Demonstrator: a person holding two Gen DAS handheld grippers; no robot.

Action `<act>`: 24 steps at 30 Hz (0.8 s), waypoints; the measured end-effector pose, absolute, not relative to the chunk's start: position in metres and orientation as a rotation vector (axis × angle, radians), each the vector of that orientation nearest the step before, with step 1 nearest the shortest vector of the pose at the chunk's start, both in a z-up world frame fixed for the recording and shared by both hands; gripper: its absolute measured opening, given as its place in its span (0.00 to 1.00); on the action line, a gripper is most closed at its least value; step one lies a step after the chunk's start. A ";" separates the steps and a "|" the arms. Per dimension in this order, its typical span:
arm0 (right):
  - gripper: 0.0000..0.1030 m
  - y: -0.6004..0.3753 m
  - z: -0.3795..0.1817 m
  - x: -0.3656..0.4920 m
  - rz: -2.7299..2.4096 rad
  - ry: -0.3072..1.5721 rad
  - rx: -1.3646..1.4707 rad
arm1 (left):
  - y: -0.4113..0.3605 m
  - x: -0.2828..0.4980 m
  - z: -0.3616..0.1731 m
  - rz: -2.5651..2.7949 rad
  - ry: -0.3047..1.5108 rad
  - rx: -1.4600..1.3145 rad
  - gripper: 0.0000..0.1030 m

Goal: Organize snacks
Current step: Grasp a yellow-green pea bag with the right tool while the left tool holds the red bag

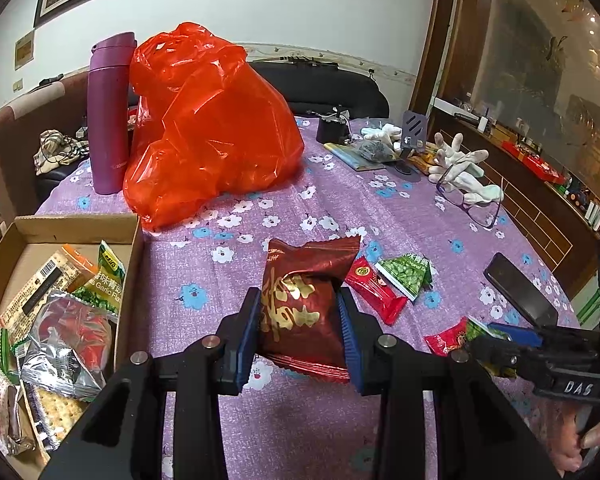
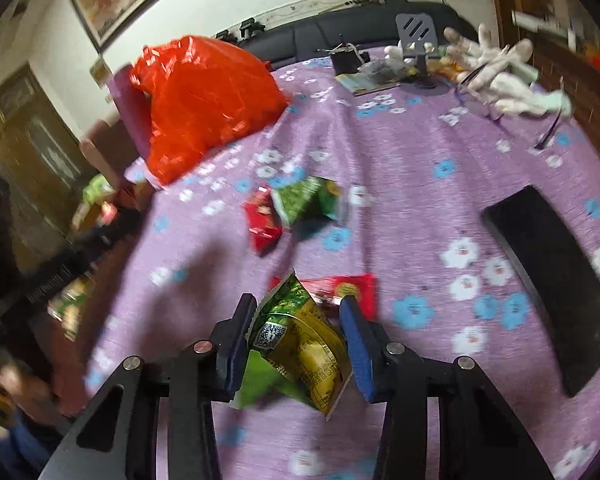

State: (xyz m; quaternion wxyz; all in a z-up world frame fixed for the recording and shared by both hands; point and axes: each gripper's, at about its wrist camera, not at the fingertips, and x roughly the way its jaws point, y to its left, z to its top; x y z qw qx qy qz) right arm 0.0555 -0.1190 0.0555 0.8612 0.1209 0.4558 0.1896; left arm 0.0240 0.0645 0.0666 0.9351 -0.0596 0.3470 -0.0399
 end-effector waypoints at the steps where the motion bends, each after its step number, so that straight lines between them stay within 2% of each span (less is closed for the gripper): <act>1: 0.46 -0.115 0.056 0.057 0.390 0.950 0.263 | 0.064 0.024 0.067 -0.081 0.709 -0.123 0.35; 9: 0.48 -0.072 0.052 0.085 0.333 0.922 0.150 | 0.070 0.026 0.065 -0.070 0.714 -0.135 0.35; 13: 0.48 -0.085 0.060 0.088 0.445 0.915 0.205 | 0.072 0.027 0.065 -0.075 0.719 -0.143 0.35; 17: 0.57 -0.112 0.061 0.093 0.478 0.929 0.243 | 0.071 0.027 0.066 -0.085 0.718 -0.138 0.35; 24: 0.57 -0.103 0.046 0.080 0.640 1.005 0.167 | 0.071 0.027 0.065 -0.087 0.726 -0.143 0.35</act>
